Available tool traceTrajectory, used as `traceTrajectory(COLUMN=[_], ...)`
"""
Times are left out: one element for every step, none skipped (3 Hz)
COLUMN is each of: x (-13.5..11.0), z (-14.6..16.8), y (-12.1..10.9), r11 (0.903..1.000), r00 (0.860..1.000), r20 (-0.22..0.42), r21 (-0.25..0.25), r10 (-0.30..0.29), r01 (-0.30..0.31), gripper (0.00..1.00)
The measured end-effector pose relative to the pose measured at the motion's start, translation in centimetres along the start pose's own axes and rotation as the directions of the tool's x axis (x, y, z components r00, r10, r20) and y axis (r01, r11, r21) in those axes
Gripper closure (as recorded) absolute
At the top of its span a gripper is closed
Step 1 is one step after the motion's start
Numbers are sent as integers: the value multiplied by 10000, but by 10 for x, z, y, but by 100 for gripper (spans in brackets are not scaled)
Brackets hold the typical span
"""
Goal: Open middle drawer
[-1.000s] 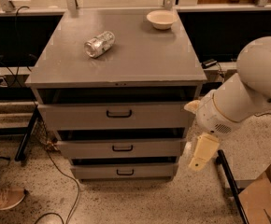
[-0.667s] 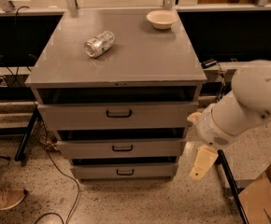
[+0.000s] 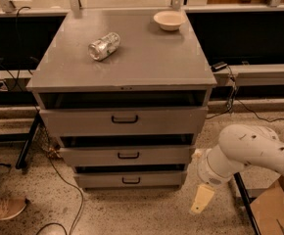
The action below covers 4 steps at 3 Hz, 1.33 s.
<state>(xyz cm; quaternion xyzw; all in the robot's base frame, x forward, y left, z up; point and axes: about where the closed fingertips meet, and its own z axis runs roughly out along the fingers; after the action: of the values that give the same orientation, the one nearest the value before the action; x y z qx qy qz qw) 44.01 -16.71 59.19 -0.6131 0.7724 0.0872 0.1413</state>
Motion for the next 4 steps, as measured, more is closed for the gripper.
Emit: traceTrajectory(x=[0, 4, -4, -17], z=[0, 27, 80, 124], y=[0, -4, -17, -38], r11=[10000, 9996, 9954, 9893], r00=[10000, 9998, 9956, 9875], r20=[-1, -70, 13, 591], r21=[-2, -219, -205, 79], r10=[-1, -175, -934, -1459], r01=[1, 174, 934, 1456], gripper=[0, 0, 0, 0])
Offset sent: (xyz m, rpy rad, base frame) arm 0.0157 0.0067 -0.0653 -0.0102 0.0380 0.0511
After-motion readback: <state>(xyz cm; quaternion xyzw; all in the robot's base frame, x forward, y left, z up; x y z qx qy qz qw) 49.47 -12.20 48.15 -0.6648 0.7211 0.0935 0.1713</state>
